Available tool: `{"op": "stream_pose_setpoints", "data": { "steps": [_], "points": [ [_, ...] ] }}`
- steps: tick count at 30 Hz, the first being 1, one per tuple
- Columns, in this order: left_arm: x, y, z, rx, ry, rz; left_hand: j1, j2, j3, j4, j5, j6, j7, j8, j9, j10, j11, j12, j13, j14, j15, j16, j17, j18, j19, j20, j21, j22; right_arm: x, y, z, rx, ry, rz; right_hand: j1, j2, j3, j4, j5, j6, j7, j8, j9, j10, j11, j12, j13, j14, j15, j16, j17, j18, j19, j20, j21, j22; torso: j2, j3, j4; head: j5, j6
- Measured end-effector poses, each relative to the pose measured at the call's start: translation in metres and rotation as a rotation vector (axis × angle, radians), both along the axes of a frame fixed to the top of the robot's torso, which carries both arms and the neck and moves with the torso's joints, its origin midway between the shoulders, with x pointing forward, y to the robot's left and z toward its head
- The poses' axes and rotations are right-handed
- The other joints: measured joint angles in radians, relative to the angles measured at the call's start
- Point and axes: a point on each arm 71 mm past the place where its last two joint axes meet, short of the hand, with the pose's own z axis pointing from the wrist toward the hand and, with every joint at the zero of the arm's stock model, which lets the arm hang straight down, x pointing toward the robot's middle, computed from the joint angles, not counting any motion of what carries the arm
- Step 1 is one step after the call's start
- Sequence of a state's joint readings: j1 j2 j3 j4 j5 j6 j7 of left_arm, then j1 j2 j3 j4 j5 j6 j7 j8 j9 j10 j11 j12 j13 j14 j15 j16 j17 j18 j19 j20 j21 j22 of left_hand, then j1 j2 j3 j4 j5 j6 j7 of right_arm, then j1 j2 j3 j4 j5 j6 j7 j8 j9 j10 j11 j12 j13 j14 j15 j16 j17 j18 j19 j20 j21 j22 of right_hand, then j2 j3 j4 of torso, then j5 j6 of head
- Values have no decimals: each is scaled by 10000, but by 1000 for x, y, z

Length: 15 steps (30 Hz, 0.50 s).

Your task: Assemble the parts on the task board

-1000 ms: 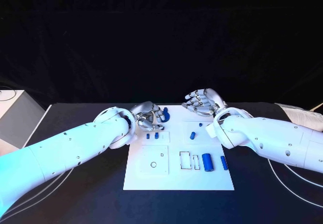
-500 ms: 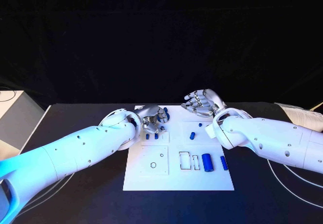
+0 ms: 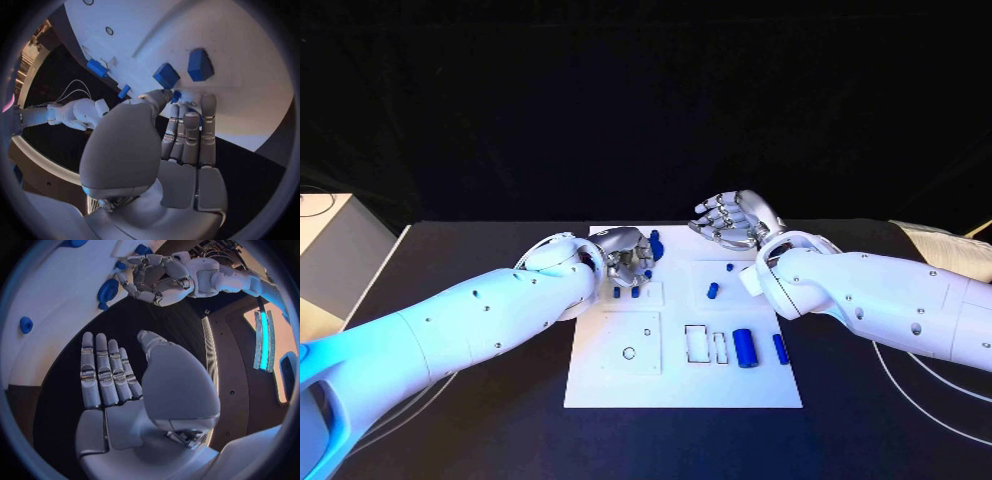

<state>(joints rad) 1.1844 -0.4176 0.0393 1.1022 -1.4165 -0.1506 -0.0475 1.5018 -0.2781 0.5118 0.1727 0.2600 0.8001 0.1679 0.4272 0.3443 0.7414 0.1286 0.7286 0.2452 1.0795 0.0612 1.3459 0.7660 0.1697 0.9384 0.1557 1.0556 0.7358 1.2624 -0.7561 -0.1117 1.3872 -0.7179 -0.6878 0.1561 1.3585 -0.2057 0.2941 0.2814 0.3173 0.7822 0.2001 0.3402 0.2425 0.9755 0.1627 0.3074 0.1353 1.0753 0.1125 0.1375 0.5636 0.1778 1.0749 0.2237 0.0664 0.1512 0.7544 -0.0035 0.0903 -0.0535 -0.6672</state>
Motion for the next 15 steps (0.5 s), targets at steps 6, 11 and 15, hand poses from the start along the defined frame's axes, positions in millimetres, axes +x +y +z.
{"op": "stream_pose_setpoints", "data": {
  "steps": [6, 11, 15],
  "points": [
    [0, -2, -1, 162, 82, 92, -4, 3, 241, -88, 0, 192, -18, -58, -105, 239, -69, 33, -51, 107, -75, 126, 101, 0, 90, -19, 174, 212, 0, 1, 0, 4, -2, 10, 0, 0, 0, 0, 0, 0, 0, 0, 0, 0, 0, 0, 0, 0, 0, 0, 0, 0, 0, 0, 0, 0, 0, -12, 8, -4, -15],
    [0, -4, -1, 235, 123, 118, -4, 3, 363, -127, 0, 226, -53, -116, -151, 329, -90, 60, -73, 179, -77, 195, 152, 0, 142, -72, 296, 343, 0, 1, 0, 8, -4, 22, 0, 0, 0, 0, 0, 0, 0, 0, 0, 0, 0, 0, 0, 0, 0, 0, 1, 0, 0, 0, 0, 1, -1, -18, 5, -6, -18],
    [1, -5, -2, 274, 149, 136, -4, 3, 458, -167, -1, 295, -53, -116, -183, 416, -121, 61, -103, 274, -109, 293, 212, 0, 231, -90, 422, 459, 0, 1, 0, 10, -5, 28, 0, 0, 28, -28, 0, 0, 0, 0, 0, 0, 0, 0, -26, 0, 0, -58, -20, 0, 0, 0, 0, -19, -1, -18, 4, -4, -23]
  ]
}}
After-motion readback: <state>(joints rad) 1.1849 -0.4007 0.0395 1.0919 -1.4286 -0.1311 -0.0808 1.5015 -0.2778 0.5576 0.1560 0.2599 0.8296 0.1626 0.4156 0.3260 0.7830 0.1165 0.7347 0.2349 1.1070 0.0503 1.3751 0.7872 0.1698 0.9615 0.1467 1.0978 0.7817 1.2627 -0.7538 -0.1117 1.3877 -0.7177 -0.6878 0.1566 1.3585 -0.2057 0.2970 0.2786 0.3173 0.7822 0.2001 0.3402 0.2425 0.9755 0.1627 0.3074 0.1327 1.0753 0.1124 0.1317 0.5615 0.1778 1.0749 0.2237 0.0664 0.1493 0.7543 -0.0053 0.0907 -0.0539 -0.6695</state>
